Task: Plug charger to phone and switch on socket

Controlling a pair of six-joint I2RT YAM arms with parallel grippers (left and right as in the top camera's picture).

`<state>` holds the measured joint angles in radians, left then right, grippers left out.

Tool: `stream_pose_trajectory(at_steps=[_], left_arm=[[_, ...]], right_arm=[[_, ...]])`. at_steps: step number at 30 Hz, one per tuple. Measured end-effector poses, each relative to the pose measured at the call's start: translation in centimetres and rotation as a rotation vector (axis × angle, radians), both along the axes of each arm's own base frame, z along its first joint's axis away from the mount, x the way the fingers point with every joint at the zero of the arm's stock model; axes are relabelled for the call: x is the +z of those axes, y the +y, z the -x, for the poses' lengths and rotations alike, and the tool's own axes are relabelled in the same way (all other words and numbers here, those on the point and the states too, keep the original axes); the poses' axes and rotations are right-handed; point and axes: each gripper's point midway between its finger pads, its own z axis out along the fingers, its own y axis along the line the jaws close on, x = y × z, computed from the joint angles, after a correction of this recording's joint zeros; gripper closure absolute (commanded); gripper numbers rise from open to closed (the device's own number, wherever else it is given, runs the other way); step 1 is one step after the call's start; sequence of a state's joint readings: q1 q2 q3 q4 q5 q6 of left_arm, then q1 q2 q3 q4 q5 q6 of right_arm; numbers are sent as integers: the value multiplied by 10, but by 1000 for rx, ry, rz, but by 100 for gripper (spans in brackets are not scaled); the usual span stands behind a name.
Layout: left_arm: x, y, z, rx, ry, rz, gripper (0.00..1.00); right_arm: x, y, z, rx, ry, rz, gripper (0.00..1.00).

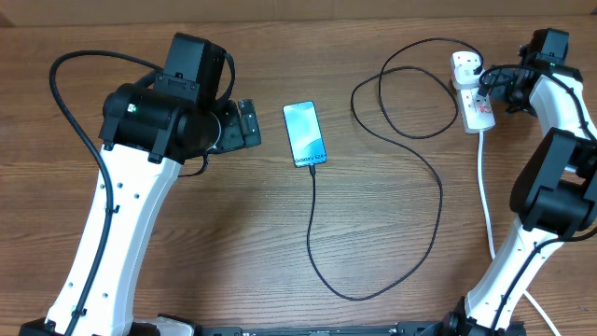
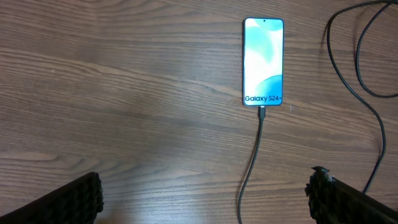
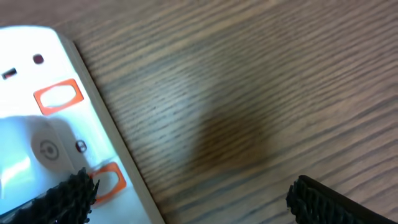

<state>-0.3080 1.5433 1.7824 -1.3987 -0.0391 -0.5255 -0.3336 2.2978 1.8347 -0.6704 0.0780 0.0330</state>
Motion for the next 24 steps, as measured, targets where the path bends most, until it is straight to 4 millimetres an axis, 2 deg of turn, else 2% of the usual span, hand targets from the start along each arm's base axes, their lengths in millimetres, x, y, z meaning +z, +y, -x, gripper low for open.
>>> stream_pose_trajectory(at_steps=[11,24], left_arm=[[0,0,0,0,0,0,0],[0,0,0,0,0,0,0]], right_arm=[[3,-1,-5,8,-31,-16,0],[-5,1,-1,9,-17,-25,0]])
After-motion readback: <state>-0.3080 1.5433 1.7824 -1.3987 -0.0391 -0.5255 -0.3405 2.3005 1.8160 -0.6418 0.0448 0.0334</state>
